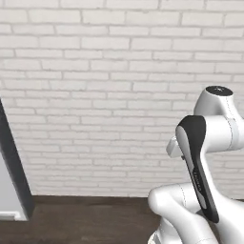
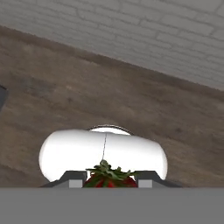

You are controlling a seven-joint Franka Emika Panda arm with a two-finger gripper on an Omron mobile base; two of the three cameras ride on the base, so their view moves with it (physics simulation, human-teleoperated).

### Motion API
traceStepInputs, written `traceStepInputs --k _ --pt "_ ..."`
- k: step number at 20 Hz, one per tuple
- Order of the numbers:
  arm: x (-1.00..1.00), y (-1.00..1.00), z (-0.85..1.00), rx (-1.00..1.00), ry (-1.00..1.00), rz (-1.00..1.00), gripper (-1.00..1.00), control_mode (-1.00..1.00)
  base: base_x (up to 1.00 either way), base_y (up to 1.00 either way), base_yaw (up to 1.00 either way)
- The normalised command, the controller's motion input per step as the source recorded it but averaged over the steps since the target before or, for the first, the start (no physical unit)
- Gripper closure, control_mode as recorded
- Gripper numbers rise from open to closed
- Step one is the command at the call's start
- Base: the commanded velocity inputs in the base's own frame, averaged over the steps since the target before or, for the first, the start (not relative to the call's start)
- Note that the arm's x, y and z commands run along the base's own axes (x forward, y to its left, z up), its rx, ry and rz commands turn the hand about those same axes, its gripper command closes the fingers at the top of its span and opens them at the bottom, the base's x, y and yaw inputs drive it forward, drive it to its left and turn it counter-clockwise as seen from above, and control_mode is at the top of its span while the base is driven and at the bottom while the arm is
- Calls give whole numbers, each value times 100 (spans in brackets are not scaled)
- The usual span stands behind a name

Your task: Take the strawberry from the fridge and place it on top of the pancake, located on the dining counter.

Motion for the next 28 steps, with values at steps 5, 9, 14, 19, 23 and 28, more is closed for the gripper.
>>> traceStepInputs --k 5,9,14,19,23,28 --pt "0 0 0 0 0 0 100 100 0 -48 -79" --pt "0 0 0 0 0 0 100 100 0 -30 -72" --pt "0 0 0 0 0 0 100 100 4 -5 -65" --pt "0 0 0 0 0 0 100 100 52 0 -62" --pt "0 0 0 0 0 0 100 100 70 14 -69" --pt "0 0 0 0 0 0 100 100 68 16 -70"
